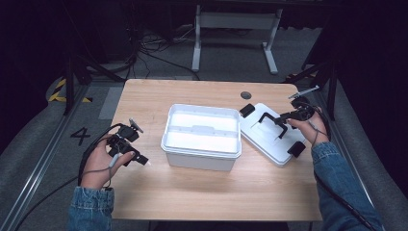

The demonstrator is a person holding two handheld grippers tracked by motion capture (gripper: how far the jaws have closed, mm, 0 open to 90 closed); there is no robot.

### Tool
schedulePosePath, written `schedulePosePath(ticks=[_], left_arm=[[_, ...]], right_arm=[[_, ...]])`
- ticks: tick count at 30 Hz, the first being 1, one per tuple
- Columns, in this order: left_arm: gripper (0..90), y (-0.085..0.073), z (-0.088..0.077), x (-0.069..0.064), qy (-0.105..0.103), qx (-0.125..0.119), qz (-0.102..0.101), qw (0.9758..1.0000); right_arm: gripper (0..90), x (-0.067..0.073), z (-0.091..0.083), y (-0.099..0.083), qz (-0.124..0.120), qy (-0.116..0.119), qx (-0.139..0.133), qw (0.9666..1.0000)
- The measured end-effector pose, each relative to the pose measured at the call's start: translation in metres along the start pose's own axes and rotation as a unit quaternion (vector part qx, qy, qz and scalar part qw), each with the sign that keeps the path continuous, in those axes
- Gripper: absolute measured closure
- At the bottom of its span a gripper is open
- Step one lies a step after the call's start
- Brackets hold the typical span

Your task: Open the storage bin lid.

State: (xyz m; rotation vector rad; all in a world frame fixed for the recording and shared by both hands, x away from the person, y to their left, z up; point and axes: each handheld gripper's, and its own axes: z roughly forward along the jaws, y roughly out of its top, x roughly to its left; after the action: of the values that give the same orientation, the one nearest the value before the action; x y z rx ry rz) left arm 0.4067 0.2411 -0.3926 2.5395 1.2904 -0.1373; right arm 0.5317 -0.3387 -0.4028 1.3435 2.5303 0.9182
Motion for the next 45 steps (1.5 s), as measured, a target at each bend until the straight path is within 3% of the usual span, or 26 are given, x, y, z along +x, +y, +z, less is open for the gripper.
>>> schedulePosePath(ticks=[12,24,35,45], left_arm=[[38.0,-0.005,-0.003,-0.002,0.002,-0.001,0.0,1.0],[38.1,-0.009,-0.004,0.0,-0.001,-0.005,-0.009,0.9999],[38.0,-0.007,-0.002,-0.002,-0.001,-0.001,0.0,1.0],[38.0,-0.004,-0.001,-0.003,0.002,0.001,0.003,1.0]], right_arm=[[49.9,0.025,-0.04,-0.002,-0.021,0.012,-0.032,0.9992],[50.9,0.078,-0.069,-0.02,-0.075,0.052,-0.035,0.9952],[53.0,0.107,-0.073,-0.049,-0.102,0.08,-0.018,0.9914],[55.4,0.123,-0.06,-0.067,-0.126,0.095,-0.016,0.9873]])
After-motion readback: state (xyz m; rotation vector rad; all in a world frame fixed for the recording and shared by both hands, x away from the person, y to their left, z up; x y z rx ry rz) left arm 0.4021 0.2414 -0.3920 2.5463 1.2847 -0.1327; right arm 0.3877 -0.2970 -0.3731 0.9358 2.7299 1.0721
